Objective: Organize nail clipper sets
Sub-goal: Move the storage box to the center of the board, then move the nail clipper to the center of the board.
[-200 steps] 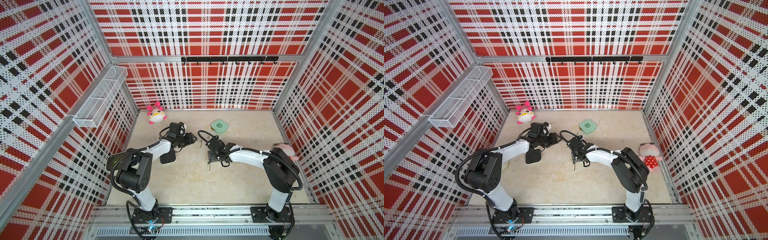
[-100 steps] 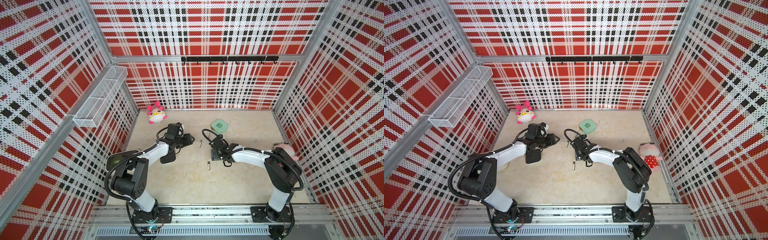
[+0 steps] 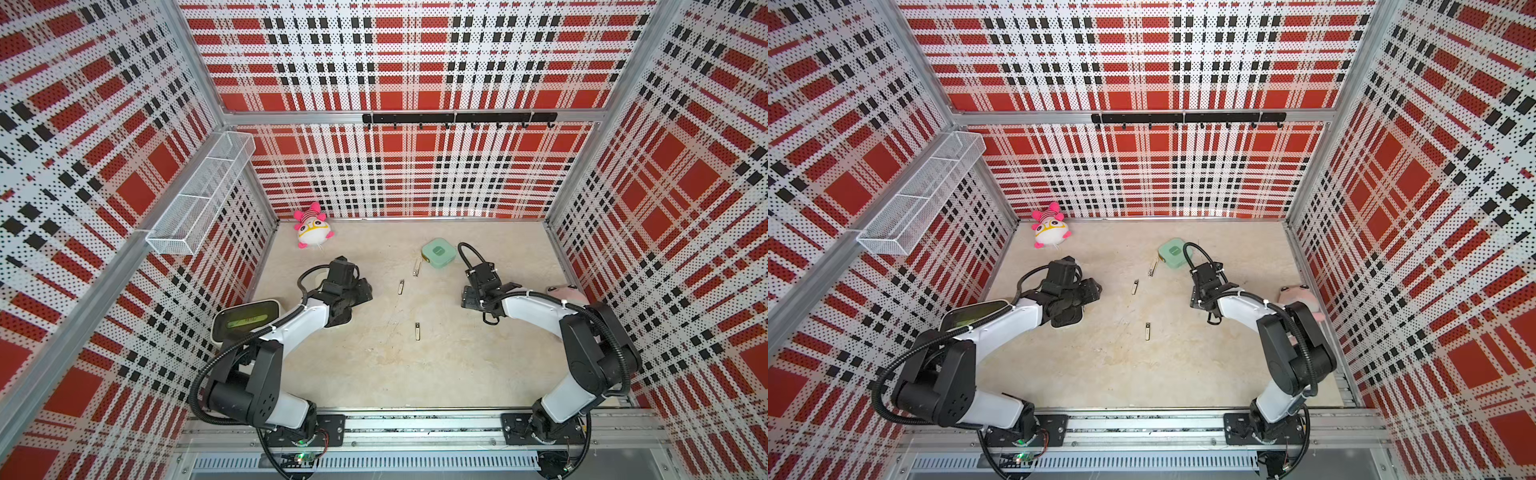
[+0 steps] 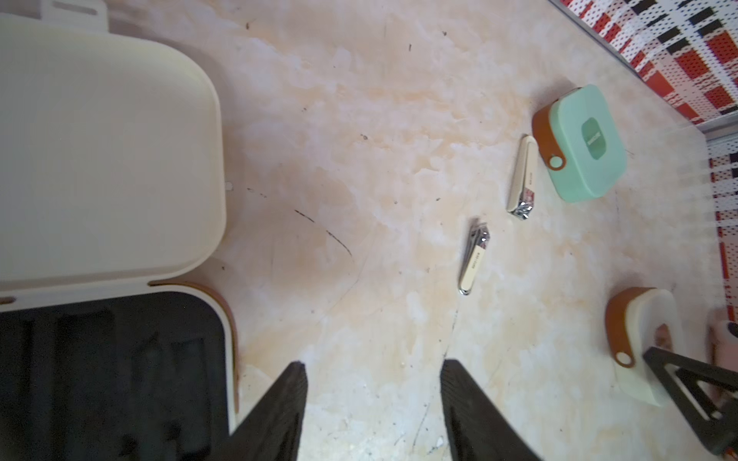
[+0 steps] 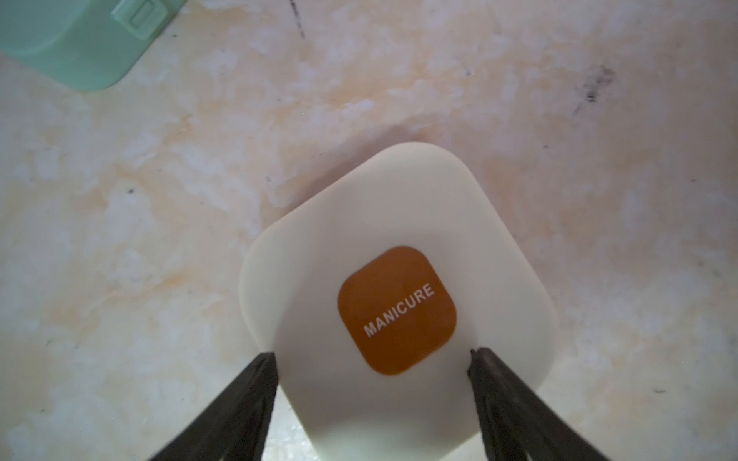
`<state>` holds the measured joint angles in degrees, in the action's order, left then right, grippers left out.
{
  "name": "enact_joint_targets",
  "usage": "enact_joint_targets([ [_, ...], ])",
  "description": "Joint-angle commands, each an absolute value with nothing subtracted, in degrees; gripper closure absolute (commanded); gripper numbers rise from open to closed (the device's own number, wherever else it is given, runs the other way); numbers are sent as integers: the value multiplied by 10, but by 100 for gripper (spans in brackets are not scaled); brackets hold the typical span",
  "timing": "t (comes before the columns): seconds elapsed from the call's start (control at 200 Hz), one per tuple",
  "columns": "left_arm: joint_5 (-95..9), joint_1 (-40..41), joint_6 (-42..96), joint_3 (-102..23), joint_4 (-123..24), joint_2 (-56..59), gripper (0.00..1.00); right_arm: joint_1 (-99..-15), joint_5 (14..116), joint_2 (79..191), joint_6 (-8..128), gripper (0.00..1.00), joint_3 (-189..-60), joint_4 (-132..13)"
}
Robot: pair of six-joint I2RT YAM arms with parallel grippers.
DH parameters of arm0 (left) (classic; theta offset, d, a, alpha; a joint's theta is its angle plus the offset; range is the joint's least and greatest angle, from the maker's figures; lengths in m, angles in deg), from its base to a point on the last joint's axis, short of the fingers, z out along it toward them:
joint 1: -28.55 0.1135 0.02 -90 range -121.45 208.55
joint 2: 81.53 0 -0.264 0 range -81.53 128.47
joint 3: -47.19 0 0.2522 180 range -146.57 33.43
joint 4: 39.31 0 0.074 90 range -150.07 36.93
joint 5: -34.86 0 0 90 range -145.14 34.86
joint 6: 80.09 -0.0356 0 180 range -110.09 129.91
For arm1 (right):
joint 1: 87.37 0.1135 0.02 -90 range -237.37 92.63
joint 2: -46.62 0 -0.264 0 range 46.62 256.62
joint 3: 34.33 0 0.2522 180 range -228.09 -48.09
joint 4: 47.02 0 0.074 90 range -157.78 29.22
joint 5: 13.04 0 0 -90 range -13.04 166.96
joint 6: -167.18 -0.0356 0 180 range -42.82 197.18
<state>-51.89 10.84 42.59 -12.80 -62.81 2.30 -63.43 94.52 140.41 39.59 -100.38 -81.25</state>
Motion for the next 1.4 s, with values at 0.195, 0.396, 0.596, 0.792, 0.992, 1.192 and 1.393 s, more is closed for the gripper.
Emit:
enact_joint_targets([
  [0.195, -555, 101, 423, -116, -622, 60, 41, -598, 904, 1362, 409, 25, -1009, -840],
  [0.396, -568, 97, 424, -96, -623, 58, 41, -542, 905, 1377, 402, 27, -1040, -840],
  [0.596, -594, 94, 424, -101, -636, 31, 41, -515, 891, 1429, 402, 33, -1097, -828],
  [0.792, -601, 118, 423, -85, -637, 25, 37, -512, 891, 1491, 399, 40, -1175, -821],
  [0.992, -589, 139, 425, -62, -613, 23, 33, -512, 891, 1570, 397, 40, -1270, -820],
  [1.192, -572, 139, 428, -49, -587, 32, 33, -508, 901, 1657, 394, 37, -1378, -840],
  [1.393, -561, 139, 430, -35, -570, 34, 33, -498, 947, 1752, 396, 36, -1513, -909],
])
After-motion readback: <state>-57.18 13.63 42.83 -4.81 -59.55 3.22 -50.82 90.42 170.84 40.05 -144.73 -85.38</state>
